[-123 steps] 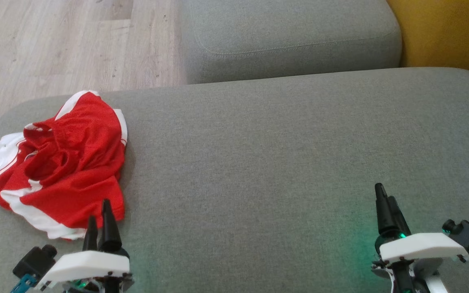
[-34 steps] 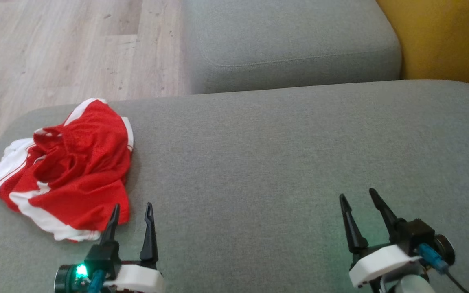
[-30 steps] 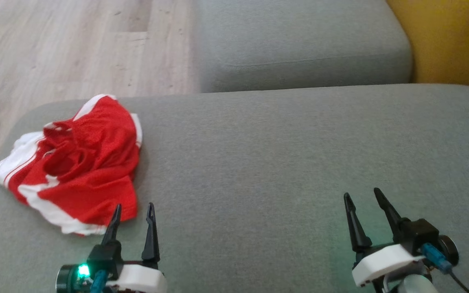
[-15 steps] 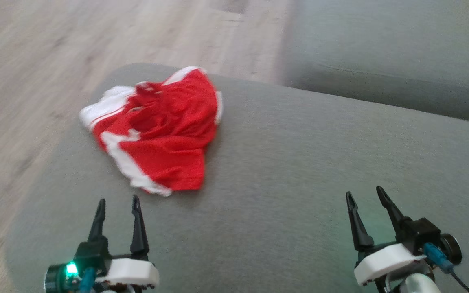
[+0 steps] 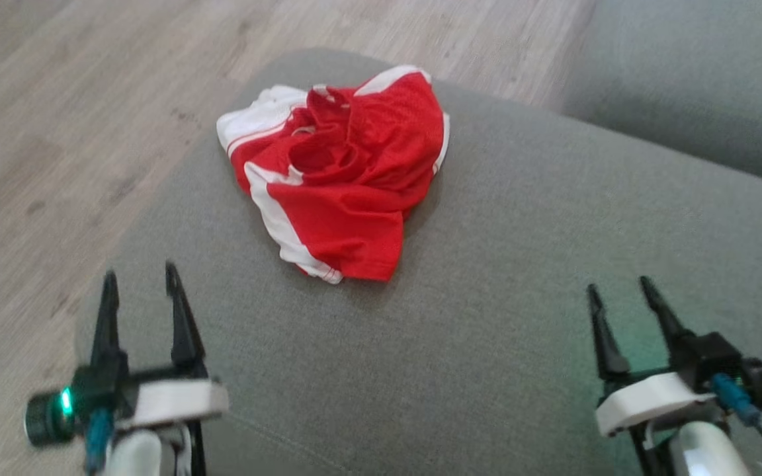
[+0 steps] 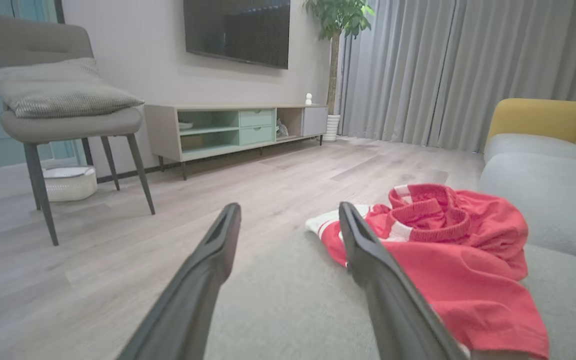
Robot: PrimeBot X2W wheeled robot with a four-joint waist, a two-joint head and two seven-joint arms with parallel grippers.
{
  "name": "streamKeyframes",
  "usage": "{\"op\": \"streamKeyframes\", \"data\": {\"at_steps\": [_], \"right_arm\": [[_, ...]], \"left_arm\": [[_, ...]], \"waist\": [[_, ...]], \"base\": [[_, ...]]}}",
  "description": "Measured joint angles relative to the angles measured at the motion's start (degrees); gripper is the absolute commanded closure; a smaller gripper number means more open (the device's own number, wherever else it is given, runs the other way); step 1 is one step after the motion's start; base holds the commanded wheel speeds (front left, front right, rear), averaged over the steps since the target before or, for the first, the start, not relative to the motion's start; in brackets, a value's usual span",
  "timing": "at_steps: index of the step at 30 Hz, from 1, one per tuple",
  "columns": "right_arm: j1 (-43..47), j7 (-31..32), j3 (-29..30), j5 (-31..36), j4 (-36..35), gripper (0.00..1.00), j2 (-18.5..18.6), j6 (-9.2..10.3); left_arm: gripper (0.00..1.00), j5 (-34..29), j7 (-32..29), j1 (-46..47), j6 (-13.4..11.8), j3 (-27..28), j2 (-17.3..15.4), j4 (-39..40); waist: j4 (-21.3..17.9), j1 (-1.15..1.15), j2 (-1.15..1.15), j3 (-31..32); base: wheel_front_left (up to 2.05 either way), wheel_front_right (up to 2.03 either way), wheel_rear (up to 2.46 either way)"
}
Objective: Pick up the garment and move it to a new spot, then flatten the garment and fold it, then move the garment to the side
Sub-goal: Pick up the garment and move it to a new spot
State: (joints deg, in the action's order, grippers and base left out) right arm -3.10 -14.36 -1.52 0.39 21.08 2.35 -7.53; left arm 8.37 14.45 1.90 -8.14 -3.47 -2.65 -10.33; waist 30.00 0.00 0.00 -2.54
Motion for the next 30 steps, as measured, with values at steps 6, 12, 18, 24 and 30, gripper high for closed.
{"op": "streamKeyframes", "data": {"at_steps": [6, 12, 18, 24, 30], "right_arm": [[-1.25, 0.00, 2.87, 3.74, -2.45, 0.00, 0.68, 0.00], [-7.50, -0.01, 5.92, 4.90, -4.89, 0.00, 5.43, 0.00], [-10.77, -0.01, 6.43, 5.45, -8.08, 0.00, 8.17, 0.00], [-12.81, -0.02, 6.43, 5.69, -9.35, 0.00, 8.70, 0.00], [-13.06, -0.32, 6.49, 5.75, -10.02, 0.00, 8.42, 0.00]], "left_arm": [[0.00, -1.15, 0.12, 13.62, 4.09, 1.21, 0.08, 0.94], [0.00, -0.77, 0.32, 33.66, 10.44, 0.78, -0.10, -10.96], [0.00, 1.04, -8.82, 52.37, 12.69, -0.33, -0.34, -30.85], [0.00, 3.24, -20.70, 63.55, 13.26, 0.36, -1.24, -47.96], [0.00, 3.16, -24.69, 63.40, 11.99, 0.52, -3.43, -58.12]], "waist": [[-0.16, 0.01, 0.00, -5.79], [-2.37, 0.03, 0.00, -13.16], [-5.88, 0.03, 0.00, -19.49], [-10.76, 0.02, 0.00, -23.13], [-14.49, 0.01, 0.00, -25.11]], "base": [[0.00, 0.00, 0.00], [0.00, 0.00, 0.00], [0.00, 0.00, 0.00], [0.00, 0.00, 0.00], [0.00, 0.00, 0.00]]}}
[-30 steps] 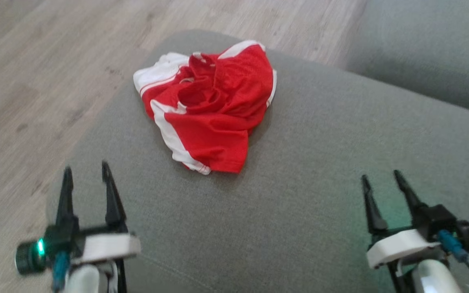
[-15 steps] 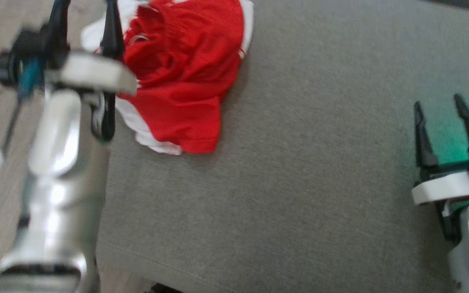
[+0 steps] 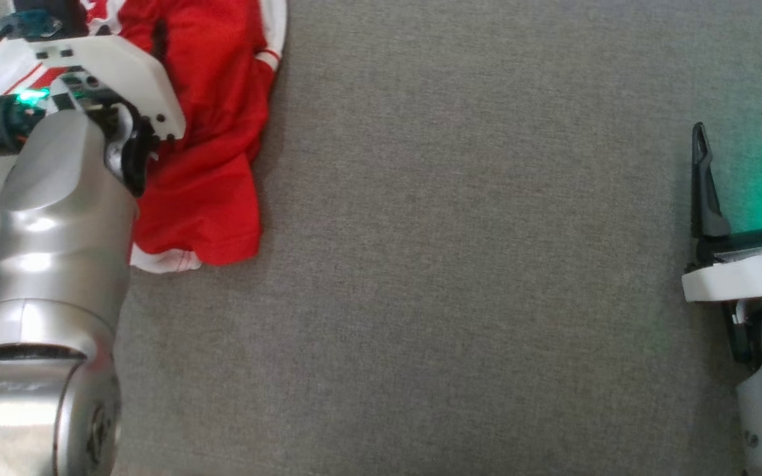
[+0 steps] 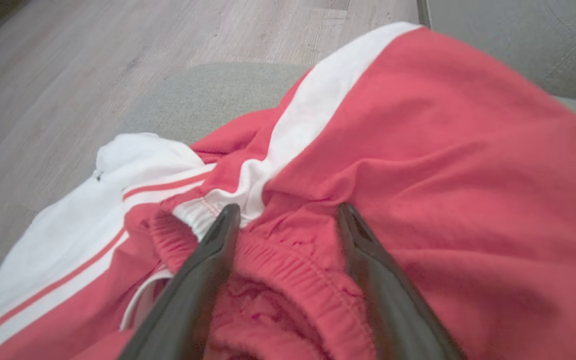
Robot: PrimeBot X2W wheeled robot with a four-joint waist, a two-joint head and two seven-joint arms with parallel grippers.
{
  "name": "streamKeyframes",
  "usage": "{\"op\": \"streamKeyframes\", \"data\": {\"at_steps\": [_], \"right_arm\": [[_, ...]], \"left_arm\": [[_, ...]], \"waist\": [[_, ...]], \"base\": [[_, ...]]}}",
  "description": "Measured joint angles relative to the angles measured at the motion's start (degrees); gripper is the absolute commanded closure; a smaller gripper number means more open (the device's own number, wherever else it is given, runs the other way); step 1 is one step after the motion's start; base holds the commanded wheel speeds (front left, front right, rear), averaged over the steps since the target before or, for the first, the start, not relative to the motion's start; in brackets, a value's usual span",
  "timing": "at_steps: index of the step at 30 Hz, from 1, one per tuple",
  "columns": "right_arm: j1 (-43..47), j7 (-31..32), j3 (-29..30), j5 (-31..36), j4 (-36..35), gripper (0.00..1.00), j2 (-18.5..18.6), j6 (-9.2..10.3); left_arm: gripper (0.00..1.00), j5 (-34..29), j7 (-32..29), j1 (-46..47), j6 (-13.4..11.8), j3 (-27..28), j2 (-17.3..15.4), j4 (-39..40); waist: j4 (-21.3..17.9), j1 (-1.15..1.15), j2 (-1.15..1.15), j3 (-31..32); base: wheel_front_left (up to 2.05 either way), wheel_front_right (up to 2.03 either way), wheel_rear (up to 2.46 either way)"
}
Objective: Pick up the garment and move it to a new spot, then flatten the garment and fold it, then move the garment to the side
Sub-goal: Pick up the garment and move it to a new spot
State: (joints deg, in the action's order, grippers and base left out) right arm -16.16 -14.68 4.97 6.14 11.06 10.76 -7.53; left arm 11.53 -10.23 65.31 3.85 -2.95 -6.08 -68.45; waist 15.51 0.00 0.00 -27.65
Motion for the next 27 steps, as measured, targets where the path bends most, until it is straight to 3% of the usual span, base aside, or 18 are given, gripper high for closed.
{"op": "streamKeyframes", "data": {"at_steps": [1, 2, 11, 16, 22, 27], "right_arm": [[-0.04, -0.02, 0.03, 0.00, -0.10, 0.00, -0.13, 0.00], [-0.11, -0.02, 0.08, 0.00, -0.12, 0.00, -0.27, 0.00], [-0.05, -0.02, 0.37, -0.01, 1.58, 0.00, -1.75, 0.00], [1.12, -0.01, -1.16, -0.60, 2.75, 0.00, -5.22, 0.00], [4.15, -0.01, -1.68, -2.93, 2.71, 0.00, -7.24, 0.00], [5.02, -0.01, -0.79, -8.86, 0.41, 0.00, -7.72, 0.00]], "left_arm": [[0.75, 0.02, 0.80, 0.05, 0.00, 0.07, -0.30, -0.35], [1.00, 0.12, 1.76, 0.15, 0.02, 0.14, -0.43, -0.67], [1.00, 0.41, 14.44, 3.51, 1.83, -1.40, -0.55, -0.46], [1.00, -0.43, 20.39, 7.94, 3.30, -5.39, -0.12, 3.23], [1.00, 1.51, 21.09, 8.58, 3.72, -13.93, 0.76, 9.55], [1.00, 9.11, 16.69, 9.67, 3.72, -19.71, 0.74, 16.35]], "waist": [[-0.32, 0.00, 0.00, -0.21], [-0.53, 0.00, 0.00, -0.33], [-0.03, 0.00, 0.00, 3.14], [-1.00, -0.01, 0.00, 9.31], [-5.12, -0.03, 0.00, 15.82], [-11.98, -0.02, 0.00, 18.94]], "base": [[0.00, 0.00, 0.00], [0.00, 0.00, 0.00], [0.00, 0.00, 0.00], [0.00, 0.00, 0.00], [0.00, 0.00, 0.00], [0.00, 0.00, 0.00]]}}
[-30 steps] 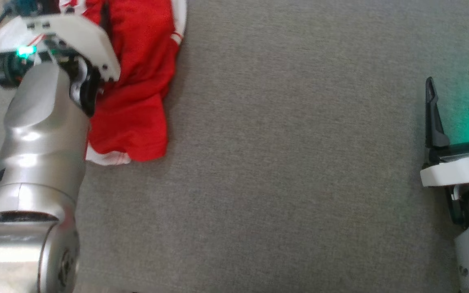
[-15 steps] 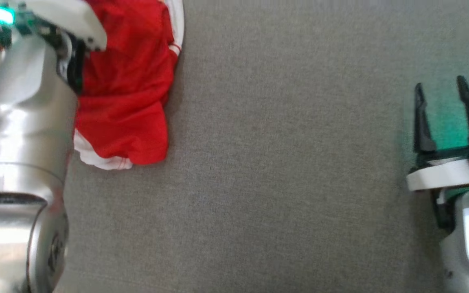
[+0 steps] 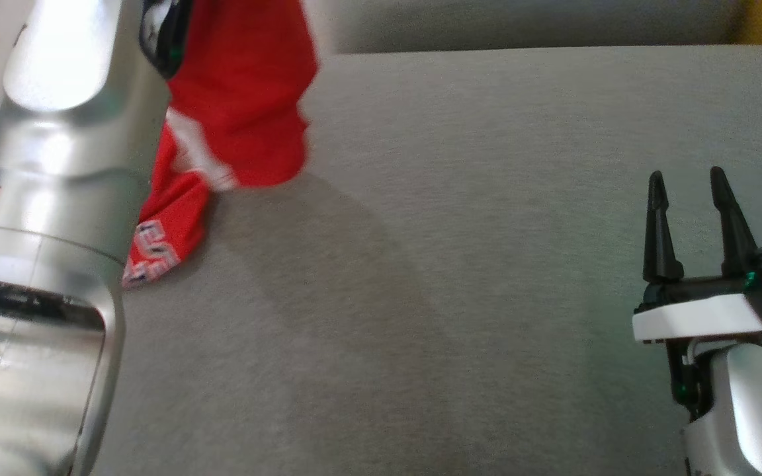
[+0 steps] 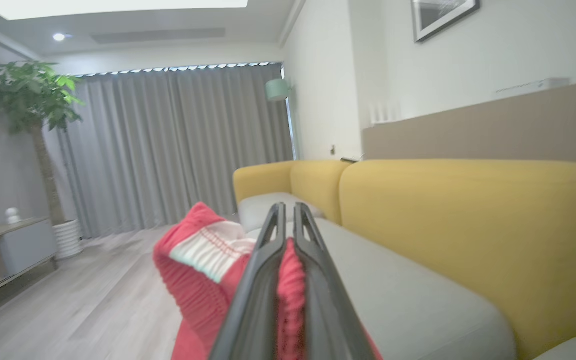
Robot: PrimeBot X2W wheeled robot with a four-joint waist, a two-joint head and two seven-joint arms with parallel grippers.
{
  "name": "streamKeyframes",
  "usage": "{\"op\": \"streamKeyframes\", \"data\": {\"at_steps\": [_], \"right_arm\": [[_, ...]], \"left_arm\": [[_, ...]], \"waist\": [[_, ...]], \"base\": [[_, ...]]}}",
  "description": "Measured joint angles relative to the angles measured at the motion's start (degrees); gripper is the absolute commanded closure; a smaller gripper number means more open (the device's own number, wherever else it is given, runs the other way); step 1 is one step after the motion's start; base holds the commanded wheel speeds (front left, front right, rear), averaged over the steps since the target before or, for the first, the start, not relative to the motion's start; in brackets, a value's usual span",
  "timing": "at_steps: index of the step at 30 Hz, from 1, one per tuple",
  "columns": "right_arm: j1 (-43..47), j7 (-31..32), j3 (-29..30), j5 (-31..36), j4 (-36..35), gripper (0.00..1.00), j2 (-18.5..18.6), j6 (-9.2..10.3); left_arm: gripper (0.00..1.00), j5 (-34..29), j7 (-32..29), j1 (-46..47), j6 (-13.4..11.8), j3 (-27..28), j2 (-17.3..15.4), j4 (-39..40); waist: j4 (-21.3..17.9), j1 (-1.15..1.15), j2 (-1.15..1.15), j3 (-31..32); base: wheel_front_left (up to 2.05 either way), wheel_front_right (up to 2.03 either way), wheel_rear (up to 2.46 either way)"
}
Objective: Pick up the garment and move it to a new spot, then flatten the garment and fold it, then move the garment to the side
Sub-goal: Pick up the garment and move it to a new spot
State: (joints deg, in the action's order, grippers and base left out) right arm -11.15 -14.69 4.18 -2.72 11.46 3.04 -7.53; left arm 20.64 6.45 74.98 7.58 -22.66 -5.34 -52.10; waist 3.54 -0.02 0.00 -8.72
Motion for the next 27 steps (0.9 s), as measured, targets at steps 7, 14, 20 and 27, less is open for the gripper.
{"op": "streamKeyframes", "data": {"at_steps": [7, 14, 20, 27], "right_arm": [[0.35, 0.00, -2.40, -4.65, -1.70, 0.00, -0.15, 0.00], [0.47, 0.00, -2.93, -7.59, -2.48, 0.00, -0.20, 0.00], [1.73, 0.00, -3.77, -10.02, -2.12, 0.00, -0.21, 0.00], [2.06, 0.00, -4.11, -11.58, -1.01, 0.00, -0.31, 0.00]], "left_arm": [[1.00, 6.78, -4.09, -0.18, 0.00, -5.24, -2.69, 6.66], [1.00, 14.56, -5.87, -5.02, 0.00, -10.22, -2.65, 14.05], [1.00, 17.81, -3.79, -22.97, 0.00, -21.71, -2.58, 18.62], [0.00, 17.62, 5.43, -43.42, -0.60, -29.18, -2.36, 13.72]], "waist": [[-9.44, 0.01, 0.00, 2.32], [-19.32, 0.01, 0.00, 2.38], [-24.07, 0.02, 0.00, 0.41], [-23.46, 0.02, 0.00, -0.87]], "base": [[0.00, 0.00, 0.00], [0.00, 0.00, 0.00], [0.00, 0.00, 0.00], [0.00, 0.00, 0.00]]}}
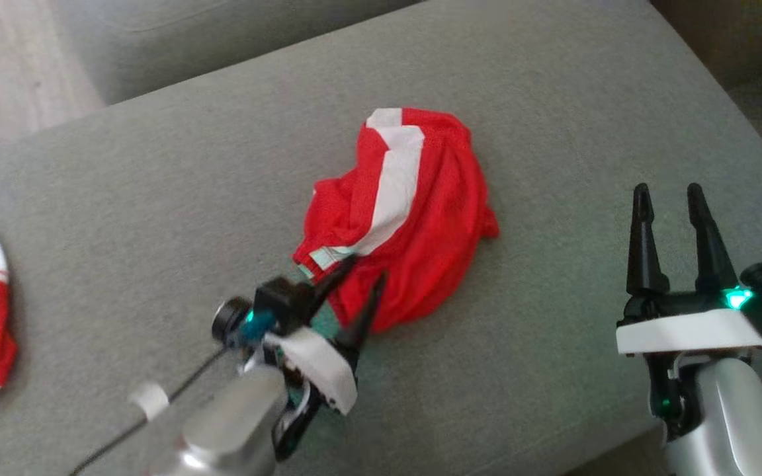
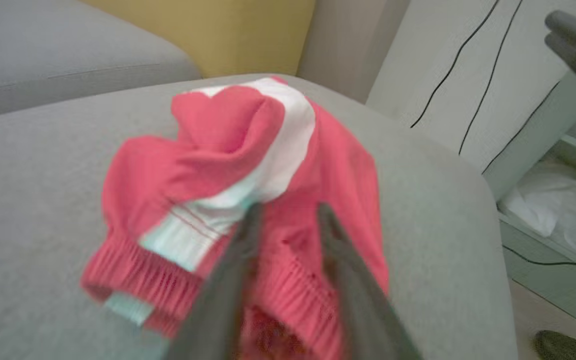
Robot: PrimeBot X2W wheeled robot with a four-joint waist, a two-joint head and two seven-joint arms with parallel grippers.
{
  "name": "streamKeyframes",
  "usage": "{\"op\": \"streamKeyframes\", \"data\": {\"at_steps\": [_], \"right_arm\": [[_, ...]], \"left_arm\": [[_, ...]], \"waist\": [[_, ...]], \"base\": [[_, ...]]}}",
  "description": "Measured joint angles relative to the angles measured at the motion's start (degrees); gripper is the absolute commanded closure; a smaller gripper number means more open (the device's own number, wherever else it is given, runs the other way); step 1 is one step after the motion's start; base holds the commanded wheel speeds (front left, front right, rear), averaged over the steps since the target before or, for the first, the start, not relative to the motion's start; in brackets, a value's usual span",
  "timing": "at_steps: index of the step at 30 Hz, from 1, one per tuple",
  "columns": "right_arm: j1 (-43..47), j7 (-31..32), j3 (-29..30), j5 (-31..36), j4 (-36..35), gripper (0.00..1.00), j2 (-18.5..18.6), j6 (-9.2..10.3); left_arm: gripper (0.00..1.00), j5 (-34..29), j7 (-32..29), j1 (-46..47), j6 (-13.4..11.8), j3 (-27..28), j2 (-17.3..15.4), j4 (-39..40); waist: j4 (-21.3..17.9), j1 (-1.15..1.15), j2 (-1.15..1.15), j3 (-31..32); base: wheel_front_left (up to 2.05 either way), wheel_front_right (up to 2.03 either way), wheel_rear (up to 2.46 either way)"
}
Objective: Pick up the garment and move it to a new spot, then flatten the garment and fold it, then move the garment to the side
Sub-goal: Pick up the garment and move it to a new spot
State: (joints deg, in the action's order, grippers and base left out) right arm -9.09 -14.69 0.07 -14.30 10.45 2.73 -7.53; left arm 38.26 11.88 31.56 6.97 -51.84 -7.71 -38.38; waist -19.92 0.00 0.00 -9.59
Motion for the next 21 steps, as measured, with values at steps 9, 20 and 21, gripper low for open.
{"op": "streamKeyframes", "data": {"at_steps": [9, 20, 21], "right_arm": [[4.57, 0.00, 0.42, 2.38, 1.59, 0.00, -0.08, 0.00], [10.84, 0.00, -0.22, 4.43, 2.34, 0.00, -0.15, 0.00], [11.58, 0.00, -0.48, 5.09, 2.50, 0.00, -0.15, 0.00]], "left_arm": [[0.00, -5.50, 2.52, -12.11, -8.06, 11.82, 2.01, 9.46], [0.00, -17.80, 2.57, -31.68, -12.74, 34.12, 3.56, 25.96], [0.00, -19.00, 2.57, -32.50, -12.35, 35.16, 3.85, 27.29]], "waist": [[6.20, -0.01, 0.00, 4.11], [18.30, -0.01, 0.00, 9.91], [19.27, -0.01, 0.00, 10.41]], "base": [[0.00, 0.00, 0.00], [0.00, 0.00, 0.00], [0.00, 0.00, 0.00]]}}
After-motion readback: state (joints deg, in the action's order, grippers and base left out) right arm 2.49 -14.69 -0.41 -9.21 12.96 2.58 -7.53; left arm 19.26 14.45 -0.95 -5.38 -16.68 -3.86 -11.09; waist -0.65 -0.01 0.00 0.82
